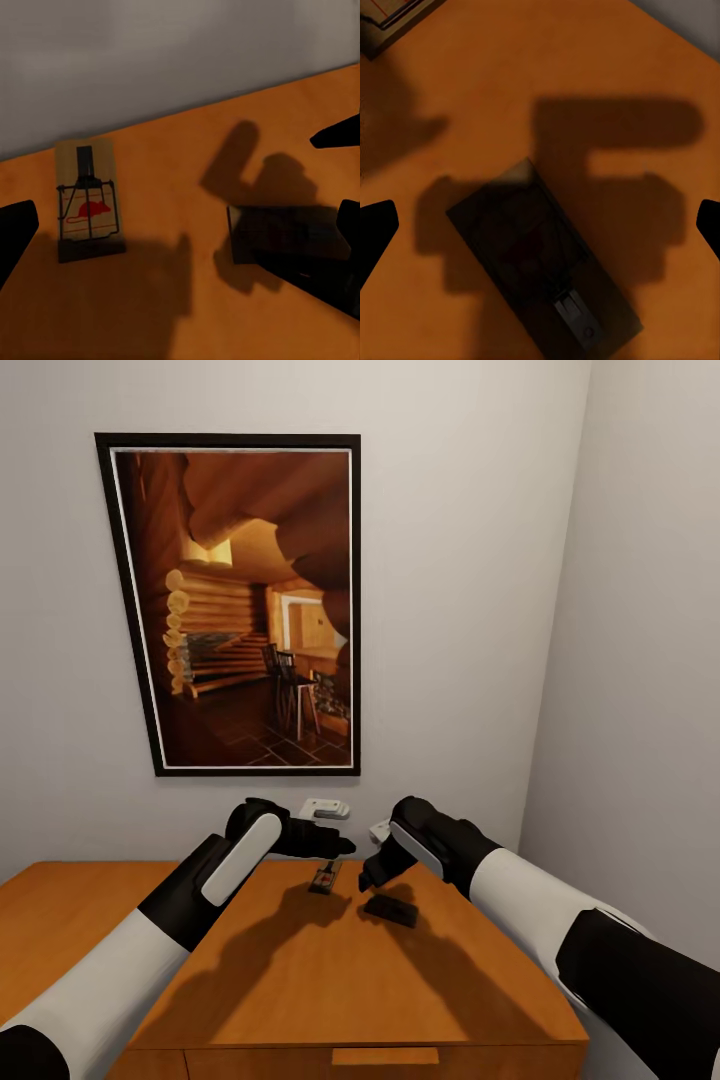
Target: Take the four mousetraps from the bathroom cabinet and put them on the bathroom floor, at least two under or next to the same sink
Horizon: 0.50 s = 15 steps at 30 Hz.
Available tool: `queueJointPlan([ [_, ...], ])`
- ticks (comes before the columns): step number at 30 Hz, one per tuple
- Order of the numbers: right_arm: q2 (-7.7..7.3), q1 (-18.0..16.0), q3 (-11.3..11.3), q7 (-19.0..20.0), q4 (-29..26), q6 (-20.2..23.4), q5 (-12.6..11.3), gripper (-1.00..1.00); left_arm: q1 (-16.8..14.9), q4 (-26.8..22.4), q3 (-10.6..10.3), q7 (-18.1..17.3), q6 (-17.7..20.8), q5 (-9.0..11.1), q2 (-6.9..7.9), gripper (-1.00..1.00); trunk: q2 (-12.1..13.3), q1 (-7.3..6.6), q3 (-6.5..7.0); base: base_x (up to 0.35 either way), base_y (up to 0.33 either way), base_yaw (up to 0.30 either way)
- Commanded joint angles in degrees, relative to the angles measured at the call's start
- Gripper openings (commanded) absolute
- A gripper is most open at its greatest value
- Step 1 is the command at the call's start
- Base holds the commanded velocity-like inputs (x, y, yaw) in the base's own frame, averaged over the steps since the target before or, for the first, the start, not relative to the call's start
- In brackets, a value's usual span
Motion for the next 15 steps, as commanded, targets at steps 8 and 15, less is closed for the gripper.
queueJointPlan([
  [8, -0.09, -0.09, 0.14, 0.6, 0.56, 0.11, 0.58, 1.0, -0.07, -0.13, -0.14, 0.59, 0.05, 0.6, 0.0, 1.0, -0.05, 0.0, -0.08, 0.0, 0.0, 0.0],
  [15, 0.08, -0.09, 0.17, 0.6, 3.08, 0.11, 0.68, 1.0, -0.07, -0.27, -0.14, 0.59, 0.05, 0.59, -0.06, 1.0, -0.05, 0.0, -0.08, 0.0, 0.0, 0.0],
])
